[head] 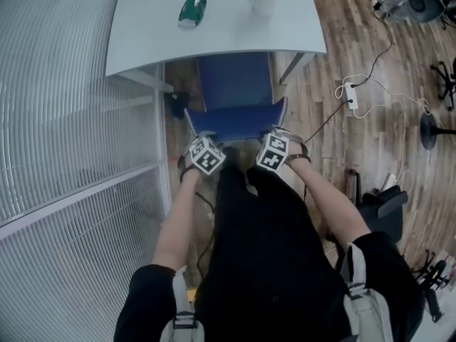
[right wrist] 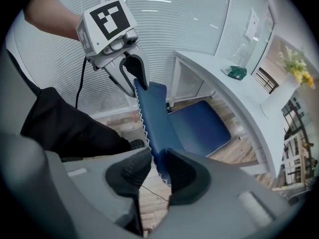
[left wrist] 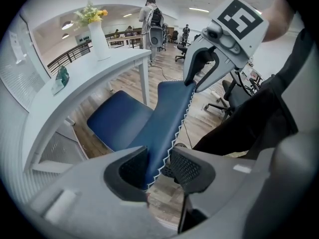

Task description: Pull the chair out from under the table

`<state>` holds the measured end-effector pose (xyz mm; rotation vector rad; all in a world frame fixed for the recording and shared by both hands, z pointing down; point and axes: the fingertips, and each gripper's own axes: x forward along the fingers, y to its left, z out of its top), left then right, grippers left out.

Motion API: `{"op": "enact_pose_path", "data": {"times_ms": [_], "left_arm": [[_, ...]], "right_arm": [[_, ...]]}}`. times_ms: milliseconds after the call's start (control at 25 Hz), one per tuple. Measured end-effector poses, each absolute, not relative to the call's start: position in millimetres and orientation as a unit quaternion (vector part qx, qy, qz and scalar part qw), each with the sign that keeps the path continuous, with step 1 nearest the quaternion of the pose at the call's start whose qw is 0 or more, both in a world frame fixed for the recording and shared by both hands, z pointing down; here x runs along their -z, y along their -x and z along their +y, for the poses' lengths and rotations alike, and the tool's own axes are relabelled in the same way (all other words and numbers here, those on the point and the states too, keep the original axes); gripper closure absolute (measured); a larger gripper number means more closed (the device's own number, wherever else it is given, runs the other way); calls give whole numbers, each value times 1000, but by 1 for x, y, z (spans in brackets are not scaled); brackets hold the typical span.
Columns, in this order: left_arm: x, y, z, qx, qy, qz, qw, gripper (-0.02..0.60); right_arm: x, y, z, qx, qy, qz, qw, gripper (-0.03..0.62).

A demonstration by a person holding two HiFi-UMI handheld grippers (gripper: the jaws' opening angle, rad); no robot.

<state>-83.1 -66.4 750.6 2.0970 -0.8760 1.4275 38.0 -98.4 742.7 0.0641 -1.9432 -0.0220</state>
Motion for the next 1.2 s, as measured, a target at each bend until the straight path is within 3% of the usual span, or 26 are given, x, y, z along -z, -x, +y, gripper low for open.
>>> {"op": "enact_pose_path", "data": {"times_ms": [1200], "left_arm": [[-735, 102, 34, -507, -803, -250, 187, 439]], "right_arm": [[-732, -21, 17, -22, -100, -806, 583, 490]]}}
